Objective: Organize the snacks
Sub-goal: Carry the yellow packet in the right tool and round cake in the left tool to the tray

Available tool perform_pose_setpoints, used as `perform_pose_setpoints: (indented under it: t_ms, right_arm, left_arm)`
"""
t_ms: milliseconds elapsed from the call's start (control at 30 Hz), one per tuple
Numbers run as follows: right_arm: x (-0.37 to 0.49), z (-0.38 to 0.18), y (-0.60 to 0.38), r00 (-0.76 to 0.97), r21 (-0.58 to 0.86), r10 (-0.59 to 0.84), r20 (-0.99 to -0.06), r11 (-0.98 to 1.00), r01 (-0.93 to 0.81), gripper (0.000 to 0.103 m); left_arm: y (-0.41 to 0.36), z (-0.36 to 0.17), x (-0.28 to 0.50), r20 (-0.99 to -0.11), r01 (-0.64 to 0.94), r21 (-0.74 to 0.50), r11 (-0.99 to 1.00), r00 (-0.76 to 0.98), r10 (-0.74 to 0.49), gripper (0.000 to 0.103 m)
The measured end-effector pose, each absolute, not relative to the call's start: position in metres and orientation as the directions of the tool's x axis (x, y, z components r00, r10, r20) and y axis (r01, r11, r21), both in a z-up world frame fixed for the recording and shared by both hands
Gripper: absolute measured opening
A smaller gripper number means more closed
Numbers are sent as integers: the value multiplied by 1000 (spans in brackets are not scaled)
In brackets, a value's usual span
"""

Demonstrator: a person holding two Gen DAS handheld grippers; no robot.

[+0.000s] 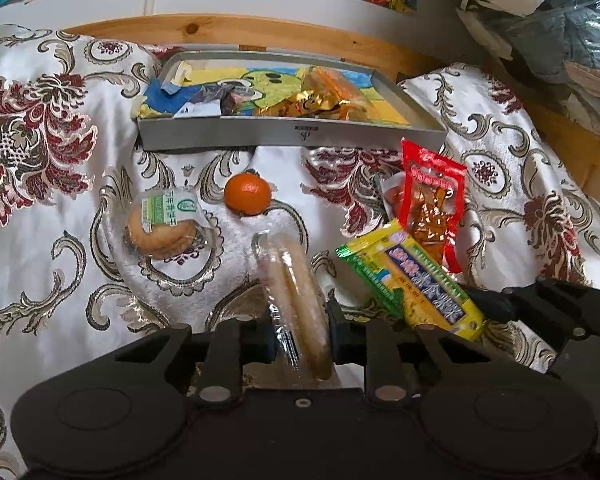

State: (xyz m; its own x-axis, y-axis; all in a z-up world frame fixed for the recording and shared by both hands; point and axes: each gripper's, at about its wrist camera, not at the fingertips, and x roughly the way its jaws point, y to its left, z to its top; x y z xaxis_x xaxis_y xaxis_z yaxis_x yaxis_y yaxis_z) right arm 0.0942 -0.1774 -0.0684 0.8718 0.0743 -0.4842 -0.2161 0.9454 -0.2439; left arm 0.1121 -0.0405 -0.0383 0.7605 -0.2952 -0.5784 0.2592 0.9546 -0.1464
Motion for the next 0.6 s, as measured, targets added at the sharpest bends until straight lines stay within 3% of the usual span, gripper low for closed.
perform_pose_setpoints:
  t_ms: [167,600]
  right_arm:
    - [85,-59,-176,904,-295,59,-424,934,-199,52]
    - [98,-25,-196,959,-266,51,-280,955,-129,52]
  left_arm:
    - [-41,-29,107,-550,276,-157,948,773,-316,21]
    - [-46,22,140,-492,250,-196,948,812,-316,21]
